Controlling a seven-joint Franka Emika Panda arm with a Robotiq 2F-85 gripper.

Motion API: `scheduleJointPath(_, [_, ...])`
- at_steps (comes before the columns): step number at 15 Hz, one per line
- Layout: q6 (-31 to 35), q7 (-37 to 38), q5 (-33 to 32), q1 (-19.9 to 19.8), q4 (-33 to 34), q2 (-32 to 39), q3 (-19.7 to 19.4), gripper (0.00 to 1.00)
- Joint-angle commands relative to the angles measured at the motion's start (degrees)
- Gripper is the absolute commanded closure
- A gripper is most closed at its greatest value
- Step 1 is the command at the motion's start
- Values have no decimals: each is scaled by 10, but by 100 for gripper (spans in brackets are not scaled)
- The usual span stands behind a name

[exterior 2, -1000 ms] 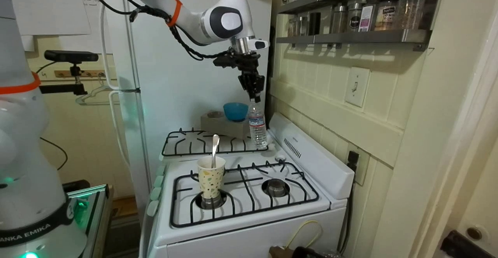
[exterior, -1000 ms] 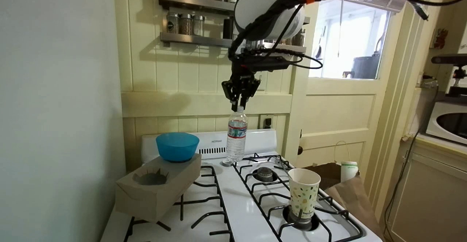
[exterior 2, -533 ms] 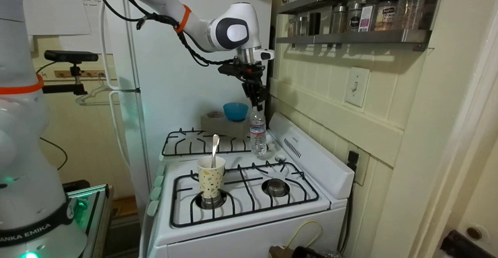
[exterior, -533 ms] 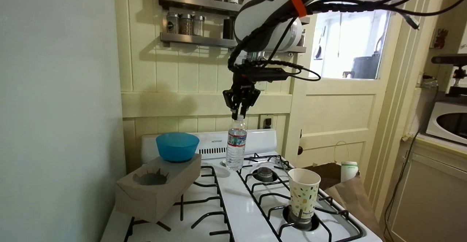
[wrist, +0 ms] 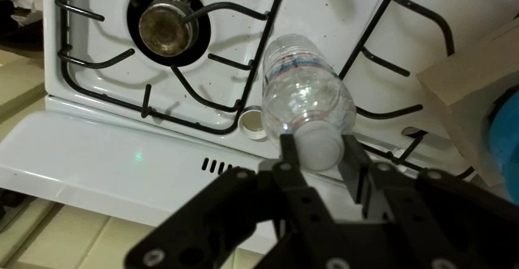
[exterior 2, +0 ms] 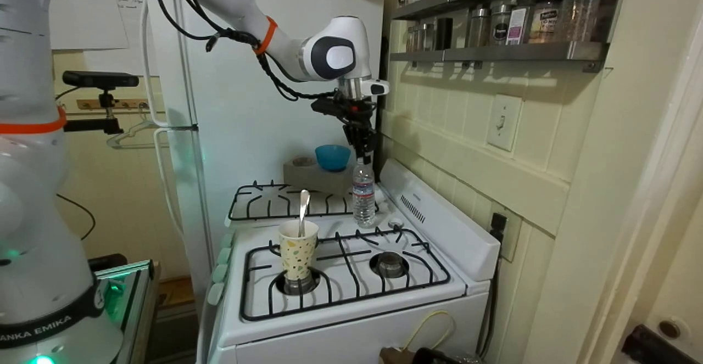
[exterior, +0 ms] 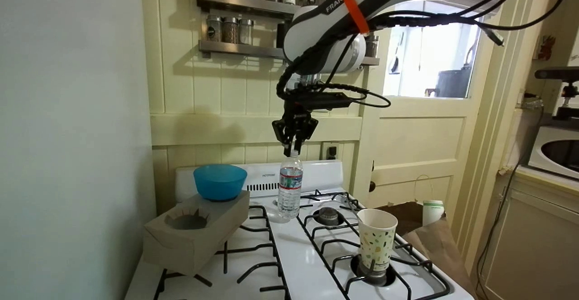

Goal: Move the plastic bottle from the cup holder and place it between the two sides of the stove

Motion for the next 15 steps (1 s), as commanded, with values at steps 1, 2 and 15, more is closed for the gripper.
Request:
scheduleJointPath(1, [-16, 11, -6, 9, 35, 25, -7, 92])
scheduleJointPath(2, [-19, 11, -6, 10, 41, 30, -7, 92])
scheduleJointPath(15, [-183, 21, -17, 34, 84, -22, 3, 0])
